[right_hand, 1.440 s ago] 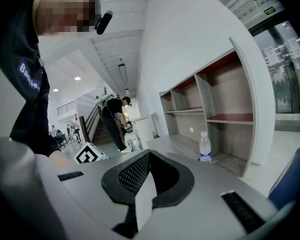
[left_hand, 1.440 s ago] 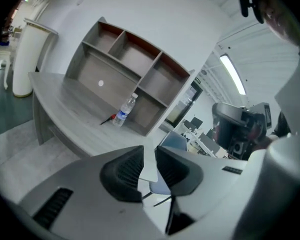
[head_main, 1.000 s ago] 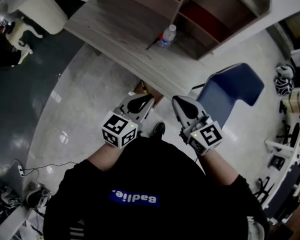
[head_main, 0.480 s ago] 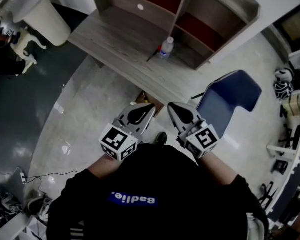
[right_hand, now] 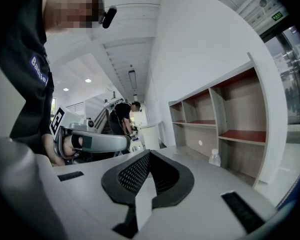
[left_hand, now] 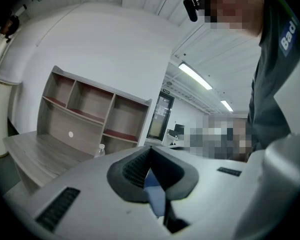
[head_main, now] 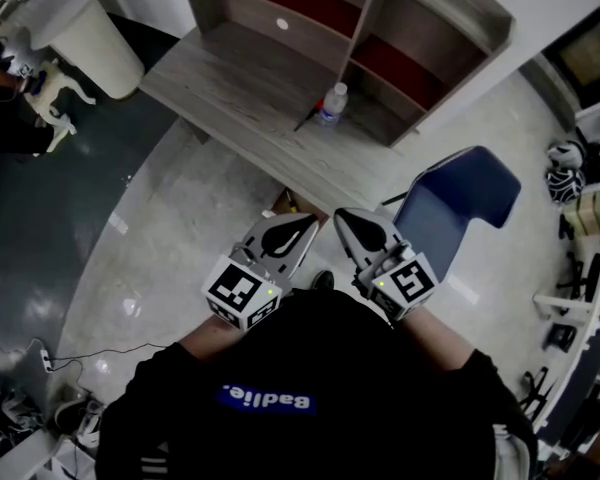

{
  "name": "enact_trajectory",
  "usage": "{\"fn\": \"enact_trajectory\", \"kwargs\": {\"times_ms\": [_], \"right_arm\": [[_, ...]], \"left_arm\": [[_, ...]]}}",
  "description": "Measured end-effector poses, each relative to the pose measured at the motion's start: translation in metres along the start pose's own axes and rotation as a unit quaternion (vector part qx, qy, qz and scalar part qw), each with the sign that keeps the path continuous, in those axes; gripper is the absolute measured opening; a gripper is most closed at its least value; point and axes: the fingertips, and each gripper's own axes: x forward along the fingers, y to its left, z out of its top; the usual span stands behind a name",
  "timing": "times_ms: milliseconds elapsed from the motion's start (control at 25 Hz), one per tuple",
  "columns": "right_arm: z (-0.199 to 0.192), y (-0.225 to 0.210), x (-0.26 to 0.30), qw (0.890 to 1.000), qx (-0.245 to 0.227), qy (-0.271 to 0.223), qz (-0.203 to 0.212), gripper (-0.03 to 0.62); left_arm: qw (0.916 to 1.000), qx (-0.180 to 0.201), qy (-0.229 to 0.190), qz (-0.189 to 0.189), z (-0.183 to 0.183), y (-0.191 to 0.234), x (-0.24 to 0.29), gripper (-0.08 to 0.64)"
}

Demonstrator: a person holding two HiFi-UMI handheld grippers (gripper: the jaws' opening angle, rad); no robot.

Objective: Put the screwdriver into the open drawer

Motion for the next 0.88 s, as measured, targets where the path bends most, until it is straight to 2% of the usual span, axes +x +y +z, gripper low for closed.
{"fn": "enact_trajectory", "kwargs": {"times_ms": [880], "right_arm": [[0.0089,0.0031,-0.0030,1.000,-0.007,-0.010,-0.004,0.028]], "left_arm": [[0.9999,0.012,-0.008,-0.009,0.0085,-0.0048,0.0000,0.003]]}}
